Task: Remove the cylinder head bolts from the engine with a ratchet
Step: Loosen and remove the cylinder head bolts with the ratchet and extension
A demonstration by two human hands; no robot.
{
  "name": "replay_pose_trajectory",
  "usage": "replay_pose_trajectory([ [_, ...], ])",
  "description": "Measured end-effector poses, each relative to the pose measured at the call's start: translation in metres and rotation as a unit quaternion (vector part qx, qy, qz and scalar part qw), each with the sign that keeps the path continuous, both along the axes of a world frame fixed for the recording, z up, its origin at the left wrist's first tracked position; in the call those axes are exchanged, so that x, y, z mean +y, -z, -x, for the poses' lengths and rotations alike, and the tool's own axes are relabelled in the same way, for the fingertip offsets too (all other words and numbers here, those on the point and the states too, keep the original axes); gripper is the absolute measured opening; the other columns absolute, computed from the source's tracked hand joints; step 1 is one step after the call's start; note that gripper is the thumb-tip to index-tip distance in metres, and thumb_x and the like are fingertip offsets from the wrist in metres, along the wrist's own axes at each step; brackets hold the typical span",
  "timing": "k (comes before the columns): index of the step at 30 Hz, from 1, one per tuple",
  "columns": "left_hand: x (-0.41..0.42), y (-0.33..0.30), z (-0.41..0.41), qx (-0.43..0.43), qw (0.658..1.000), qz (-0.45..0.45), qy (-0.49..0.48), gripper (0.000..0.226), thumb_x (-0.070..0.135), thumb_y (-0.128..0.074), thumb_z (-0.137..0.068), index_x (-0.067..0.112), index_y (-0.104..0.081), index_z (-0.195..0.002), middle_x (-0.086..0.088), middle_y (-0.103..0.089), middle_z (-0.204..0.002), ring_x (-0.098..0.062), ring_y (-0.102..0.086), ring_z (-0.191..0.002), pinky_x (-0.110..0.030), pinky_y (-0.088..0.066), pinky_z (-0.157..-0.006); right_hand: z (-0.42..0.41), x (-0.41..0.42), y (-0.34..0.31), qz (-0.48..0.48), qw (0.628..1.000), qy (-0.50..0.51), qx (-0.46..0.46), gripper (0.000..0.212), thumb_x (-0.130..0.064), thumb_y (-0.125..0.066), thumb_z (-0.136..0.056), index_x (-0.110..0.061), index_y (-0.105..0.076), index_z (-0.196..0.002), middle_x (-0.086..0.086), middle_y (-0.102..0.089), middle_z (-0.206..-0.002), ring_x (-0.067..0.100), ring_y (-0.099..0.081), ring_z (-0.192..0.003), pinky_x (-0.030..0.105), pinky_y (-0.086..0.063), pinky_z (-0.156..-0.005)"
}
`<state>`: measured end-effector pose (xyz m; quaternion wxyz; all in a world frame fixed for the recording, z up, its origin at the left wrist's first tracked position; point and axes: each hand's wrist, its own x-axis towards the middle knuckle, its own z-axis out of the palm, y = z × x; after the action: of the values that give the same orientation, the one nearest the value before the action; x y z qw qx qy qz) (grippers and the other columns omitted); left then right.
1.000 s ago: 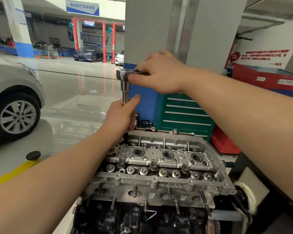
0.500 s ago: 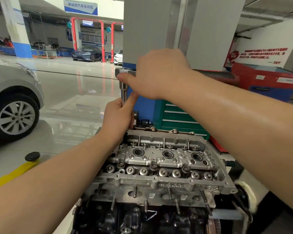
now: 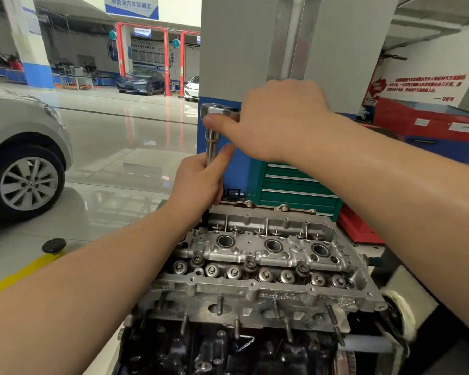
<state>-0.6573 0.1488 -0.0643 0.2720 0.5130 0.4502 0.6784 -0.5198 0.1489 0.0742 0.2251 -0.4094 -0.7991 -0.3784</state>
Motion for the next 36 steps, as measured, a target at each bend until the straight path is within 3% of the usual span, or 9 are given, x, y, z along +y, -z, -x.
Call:
replay_pose_trajectory([
  [5,-0.003,-0.006,0.002,-0.062,0.997,0.035,0.036,0.057,0.05,-0.066,-0.1,0.021,-0.036,-0.061,-0.003,-0.034,-0.047,-0.02,-0.028,-0.037,-0.023,-0.028,-0.04,0.013,0.01,-0.003,0.025,0.998,-0.057,-0.004,0.075,-0.083,-0.019,-0.093,-0.021,-0.046,-0.059,-0.001,-0.046,-0.059,0.018,-0.043,-0.055,0.031,-0.03,-0.055],
  [9,-0.007,-0.004,0.005,-0.061,0.993,0.038,0.091,0.058,0.043,-0.062,-0.103,0.028,-0.035,-0.054,0.001,-0.028,-0.046,-0.017,-0.023,-0.037,-0.022,-0.025,-0.042,0.006,0.034,-0.008,0.202,0.958,-0.193,-0.059,0.063,-0.069,-0.016,-0.1,-0.026,-0.061,-0.11,-0.009,-0.058,-0.097,0.022,-0.053,-0.103,0.05,-0.034,-0.106],
  [12,-0.008,-0.003,0.008,-0.053,0.993,0.034,0.103,0.057,0.047,-0.062,-0.102,0.028,-0.035,-0.055,0.001,-0.028,-0.048,-0.018,-0.025,-0.038,-0.022,-0.027,-0.042,0.007,0.038,-0.007,0.273,0.93,-0.245,-0.026,0.053,-0.058,-0.023,-0.105,-0.019,-0.056,-0.116,-0.003,-0.058,-0.101,0.025,-0.055,-0.098,0.047,-0.046,-0.089],
  [15,-0.005,-0.004,0.009,-0.041,0.995,0.033,0.088,0.055,0.052,-0.064,-0.098,0.029,-0.038,-0.056,0.0,-0.032,-0.048,-0.02,-0.031,-0.039,-0.023,-0.03,-0.042,0.008,0.027,-0.008,0.135,0.98,-0.144,-0.025,0.065,-0.074,-0.021,-0.098,-0.02,-0.055,-0.084,-0.003,-0.053,-0.075,0.025,-0.054,-0.072,0.033,-0.032,-0.057],
  [18,0.0,-0.003,0.004,-0.01,0.999,0.026,0.037,0.055,0.055,-0.069,-0.094,0.018,-0.043,-0.064,-0.006,-0.043,-0.047,-0.023,-0.042,-0.04,-0.026,-0.036,-0.041,0.008,0.006,-0.002,-0.006,1.0,-0.012,-0.014,0.072,-0.081,-0.019,-0.093,-0.021,-0.04,-0.061,0.001,-0.04,-0.059,0.019,-0.032,-0.051,0.029,-0.019,-0.051],
  [22,-0.003,-0.005,-0.001,-0.026,0.999,0.033,0.028,0.056,0.052,-0.067,-0.097,0.02,-0.038,-0.062,-0.005,-0.039,-0.045,-0.022,-0.034,-0.037,-0.025,-0.032,-0.04,0.012,0.001,0.005,-0.027,0.999,-0.029,0.001,0.071,-0.079,-0.021,-0.094,-0.021,-0.039,-0.058,0.003,-0.038,-0.057,0.02,-0.03,-0.05,0.03,-0.019,-0.051],
  [26,-0.008,-0.006,0.003,-0.054,0.994,0.04,0.087,0.057,0.042,-0.062,-0.103,0.026,-0.032,-0.058,0.0,-0.028,-0.046,-0.018,-0.024,-0.036,-0.022,-0.025,-0.043,0.004,0.03,-0.011,0.135,0.977,-0.164,-0.025,0.066,-0.078,-0.02,-0.095,-0.023,-0.049,-0.071,-0.001,-0.052,-0.067,0.021,-0.048,-0.066,0.038,-0.035,-0.083],
  [30,-0.01,-0.006,0.004,-0.035,0.995,0.039,0.086,0.053,0.043,-0.059,-0.106,0.024,-0.033,-0.064,0.001,-0.03,-0.047,-0.018,-0.027,-0.036,-0.021,-0.028,-0.041,-0.003,0.04,-0.015,0.312,0.925,-0.216,-0.004,0.035,-0.067,-0.034,-0.102,-0.039,-0.054,-0.094,-0.01,-0.058,-0.085,0.017,-0.056,-0.084,0.034,-0.04,-0.074],
  [36,-0.007,-0.004,0.002,-0.008,1.0,0.007,0.003,0.05,0.05,-0.075,-0.093,0.011,-0.051,-0.073,-0.01,-0.053,-0.051,-0.022,-0.051,-0.042,-0.025,-0.041,-0.041,0.005,0.007,-0.003,-0.005,1.0,-0.01,0.002,0.078,-0.088,-0.024,-0.087,-0.019,-0.046,-0.058,0.001,-0.042,-0.057,0.017,-0.034,-0.05,0.028,-0.019,-0.051],
])
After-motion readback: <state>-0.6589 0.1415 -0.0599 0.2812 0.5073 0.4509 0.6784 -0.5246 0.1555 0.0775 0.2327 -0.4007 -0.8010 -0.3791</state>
